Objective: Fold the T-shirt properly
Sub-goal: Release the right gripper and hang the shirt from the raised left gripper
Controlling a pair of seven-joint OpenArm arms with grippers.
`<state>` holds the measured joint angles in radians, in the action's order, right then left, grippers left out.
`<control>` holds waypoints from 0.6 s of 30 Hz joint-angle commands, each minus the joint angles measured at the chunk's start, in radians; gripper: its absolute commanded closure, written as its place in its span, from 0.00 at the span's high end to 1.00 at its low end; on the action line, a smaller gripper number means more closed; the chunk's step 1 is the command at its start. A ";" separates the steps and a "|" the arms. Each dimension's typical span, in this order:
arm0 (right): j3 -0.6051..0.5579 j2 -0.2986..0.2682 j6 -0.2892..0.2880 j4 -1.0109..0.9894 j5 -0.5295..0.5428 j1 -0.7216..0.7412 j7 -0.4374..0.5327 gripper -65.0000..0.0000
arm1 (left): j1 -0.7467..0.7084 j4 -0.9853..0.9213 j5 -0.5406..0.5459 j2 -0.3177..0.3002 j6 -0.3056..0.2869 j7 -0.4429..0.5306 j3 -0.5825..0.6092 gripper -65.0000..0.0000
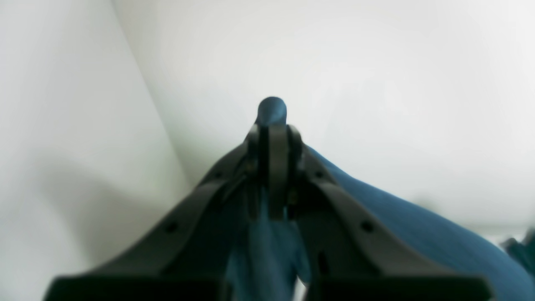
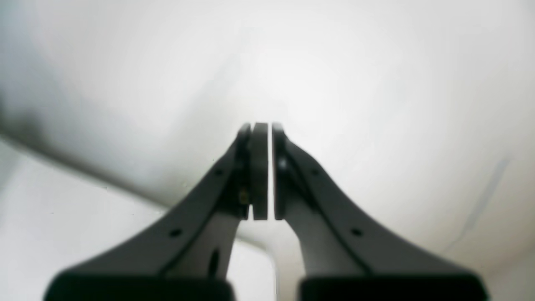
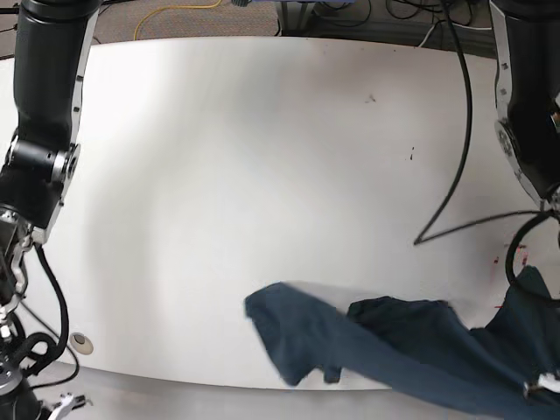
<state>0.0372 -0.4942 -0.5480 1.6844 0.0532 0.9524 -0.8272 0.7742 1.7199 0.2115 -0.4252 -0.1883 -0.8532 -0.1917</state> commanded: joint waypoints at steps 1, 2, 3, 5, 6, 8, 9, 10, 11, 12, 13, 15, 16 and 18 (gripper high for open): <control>0.036 0.001 0.004 0.061 0.004 -0.071 0.019 0.01 | -0.060 0.061 0.003 -0.008 -0.015 0.032 -0.009 0.00; 0.054 0.018 0.004 0.078 0.004 -0.120 0.019 0.01 | -0.104 0.079 0.003 -0.005 -0.018 0.032 -0.021 0.00; 0.071 0.036 0.004 0.092 0.004 -0.161 0.019 0.01 | -0.150 0.098 0.003 -0.004 -0.023 0.032 -0.035 0.00; 0.100 0.073 0.004 0.112 -0.002 -0.244 0.019 0.01 | -0.238 0.130 0.003 -0.002 -0.026 0.032 -0.059 0.00; 0.111 0.088 0.004 0.116 -0.002 -0.275 0.019 0.01 | -0.269 0.141 0.003 -0.002 -0.026 0.032 -0.065 0.00; 0.131 0.119 0.004 0.121 -0.003 -0.342 0.024 0.01 | -0.344 0.162 0.004 -0.002 -0.026 0.032 -0.079 0.00; 0.138 0.133 0.004 0.121 -0.003 -0.370 0.026 0.01 | -0.375 0.171 0.004 -0.002 -0.026 0.032 -0.084 0.00; 0.146 0.148 0.004 0.121 -0.003 -0.398 0.026 0.01 | -0.407 0.185 0.004 -0.002 -0.026 0.032 -0.090 0.00; 0.155 0.167 0.004 0.119 -0.003 -0.427 0.027 0.01 | -0.444 0.196 0.004 -0.002 -0.026 0.032 -0.099 0.00; 0.163 0.177 0.004 0.119 -0.003 -0.445 0.027 0.01 | -0.474 0.203 0.004 -0.002 -0.026 0.032 -0.105 0.00; 0.172 0.193 0.004 0.118 -0.003 -0.467 0.027 0.01 | -0.511 0.214 0.004 -0.002 -0.026 0.032 -0.114 0.00; 0.181 0.214 0.004 0.116 -0.003 -0.494 0.027 0.01 | -0.565 0.226 0.004 -0.004 -0.027 0.032 -0.134 0.00; 0.183 0.228 0.004 0.115 -0.003 -0.507 0.029 0.01 | -0.599 0.234 0.006 -0.004 -0.029 0.032 -0.151 0.00; 0.180 0.249 0.004 0.101 -0.003 -0.525 0.029 0.01 | -0.658 0.242 0.006 -0.004 -0.050 0.032 -0.182 0.00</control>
<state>0.2165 -0.2489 -0.5507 1.7805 0.0475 0.4053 -0.8314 0.1368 1.9354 0.2245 -0.4072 -0.2298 -0.8467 -0.3462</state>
